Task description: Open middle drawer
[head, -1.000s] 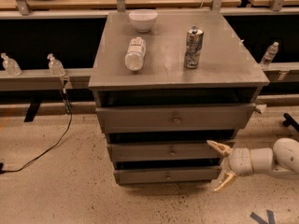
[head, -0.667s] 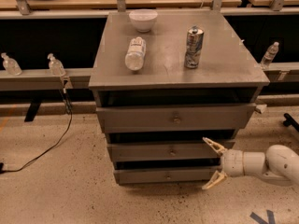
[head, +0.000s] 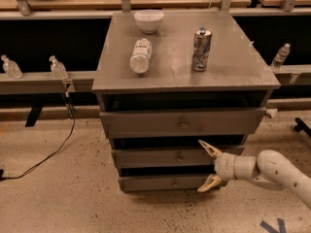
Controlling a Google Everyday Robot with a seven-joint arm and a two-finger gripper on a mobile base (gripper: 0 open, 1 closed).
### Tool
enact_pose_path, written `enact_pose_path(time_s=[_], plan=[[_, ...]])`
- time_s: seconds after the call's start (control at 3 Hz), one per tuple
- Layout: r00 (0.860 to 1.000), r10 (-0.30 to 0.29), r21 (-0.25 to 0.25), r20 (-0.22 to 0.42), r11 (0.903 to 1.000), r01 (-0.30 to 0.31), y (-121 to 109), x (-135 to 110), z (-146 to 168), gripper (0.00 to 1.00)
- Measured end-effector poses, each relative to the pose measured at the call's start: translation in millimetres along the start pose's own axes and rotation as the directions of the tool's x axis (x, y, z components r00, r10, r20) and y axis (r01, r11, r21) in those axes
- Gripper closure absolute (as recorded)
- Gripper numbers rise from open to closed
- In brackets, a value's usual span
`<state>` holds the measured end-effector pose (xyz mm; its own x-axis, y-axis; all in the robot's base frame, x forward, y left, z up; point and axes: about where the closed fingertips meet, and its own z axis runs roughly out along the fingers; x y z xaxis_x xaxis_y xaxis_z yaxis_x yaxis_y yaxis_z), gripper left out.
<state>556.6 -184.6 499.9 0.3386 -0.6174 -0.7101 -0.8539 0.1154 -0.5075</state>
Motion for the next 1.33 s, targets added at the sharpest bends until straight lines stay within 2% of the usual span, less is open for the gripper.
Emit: enact_pose_path(time_s=[0.33, 0.67, 1.0, 1.33], plan=[[0.998, -0.012, -0.013, -0.069, 0.9999, 0.011, 1, 20, 22, 0.00], [0.996, 0.094, 0.050, -0.007, 0.9944, -0.093, -6, 33, 25, 0.00], [0.992, 0.123, 0.058, 0.025, 0.9906, -0.124, -8, 33, 25, 0.00], [0.992, 0.123, 0.057, 0.025, 0.9906, -0.124, -8, 33, 26, 0.00]])
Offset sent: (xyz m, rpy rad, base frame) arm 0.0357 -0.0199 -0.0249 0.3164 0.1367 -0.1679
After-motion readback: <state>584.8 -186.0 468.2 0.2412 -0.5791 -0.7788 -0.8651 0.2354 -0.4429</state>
